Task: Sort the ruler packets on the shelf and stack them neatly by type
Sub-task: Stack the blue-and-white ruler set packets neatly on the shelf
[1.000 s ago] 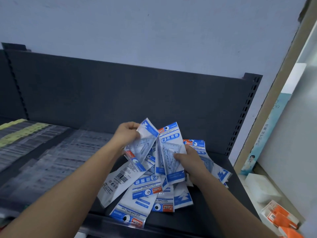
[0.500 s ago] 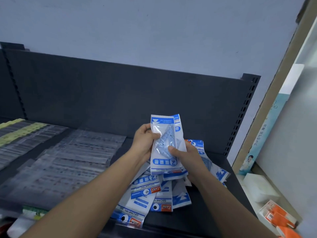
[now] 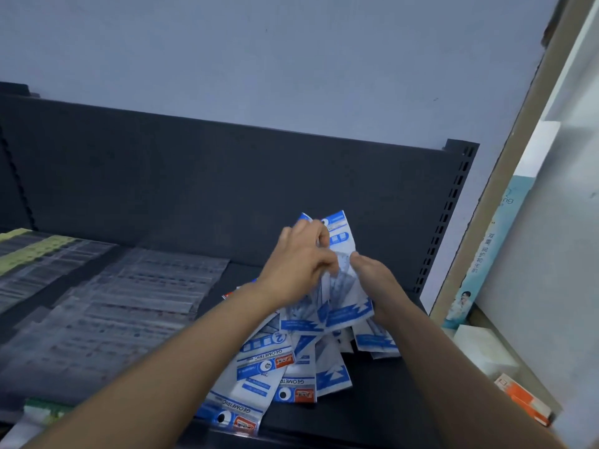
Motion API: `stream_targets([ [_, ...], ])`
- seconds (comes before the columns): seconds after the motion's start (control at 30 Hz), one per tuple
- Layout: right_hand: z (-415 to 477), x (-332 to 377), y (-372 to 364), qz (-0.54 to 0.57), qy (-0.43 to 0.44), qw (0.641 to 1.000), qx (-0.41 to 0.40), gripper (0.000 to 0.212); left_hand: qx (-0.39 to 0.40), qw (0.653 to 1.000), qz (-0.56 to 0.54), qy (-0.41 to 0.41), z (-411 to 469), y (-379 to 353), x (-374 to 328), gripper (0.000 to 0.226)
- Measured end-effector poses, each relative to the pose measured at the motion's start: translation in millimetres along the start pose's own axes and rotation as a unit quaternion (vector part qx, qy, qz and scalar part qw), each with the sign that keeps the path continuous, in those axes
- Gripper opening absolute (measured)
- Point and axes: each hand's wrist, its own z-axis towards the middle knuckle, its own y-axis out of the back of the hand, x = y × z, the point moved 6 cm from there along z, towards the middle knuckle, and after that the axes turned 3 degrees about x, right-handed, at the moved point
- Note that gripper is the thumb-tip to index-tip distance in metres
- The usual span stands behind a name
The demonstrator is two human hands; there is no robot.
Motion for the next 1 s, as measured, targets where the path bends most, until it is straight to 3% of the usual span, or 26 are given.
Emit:
stream_targets([
  [0.13, -5.2, -11.3, -10.2, 0.125, -0.085, 0.983, 0.106, 0.052, 0.114, 0.986, -0.102, 0.071, -10.9, -31.2, -10.1, 0.046],
  [0.23, 0.0, -18.7, -7.7, 0.1, -0.093, 0.986, 0.093, 0.051, 0.112, 0.98, -0.155, 0.048, -12.6, -39.6, -18.2, 0.022],
  [0.33, 5.0, -20.7, 5.9, 0.095, -0.069, 0.993, 0.03, 0.023, 0.136, 0.966, -0.205, 0.083, -15.4, -48.6, -12.6, 0.028],
  [0.47, 5.4, -14.4, 39.1, -0.032, -0.008, 0.994, -0.108, 0.014, 0.007, 0.967, -0.214, 0.139, -16.2, -38.6, 16.7, 0.029],
  [0.5, 5.7, -14.3, 47.5, -0.086, 0.001, 0.987, -0.14, 0.013, 0.005, 0.965, -0.196, 0.176, -16.9, -37.3, 27.5, 0.026],
  [0.57, 4.6, -17.5, 61.3, -0.2, -0.005, 0.963, -0.18, 0.016, 0.11, 0.952, -0.079, 0.274, -23.6, -46.1, 51.5, 0.014],
  [0.63, 2.5, -22.7, 66.4, -0.291, -0.02, 0.941, -0.173, 0.02, 0.278, 0.888, 0.019, 0.367, -43.8, -65.4, 73.4, 0.076],
  [0.7, 1.7, -26.6, 65.8, -0.369, -0.032, 0.916, -0.154, 0.026, 0.336, 0.853, -0.013, 0.4, -56.3, -75.3, 76.5, 0.105],
  [0.9, -1.9, -20.3, 49.1, -0.583, -0.004, 0.799, -0.146, 0.05, 0.207, 0.87, -0.098, 0.436, -48.3, -66.7, 83.8, 0.076],
  [1.0, -1.9, -14.6, 30.7, -0.611, 0.029, 0.783, -0.115, 0.05, 0.08, 0.861, -0.204, 0.459, -45.0, -55.7, 86.7, 0.053],
])
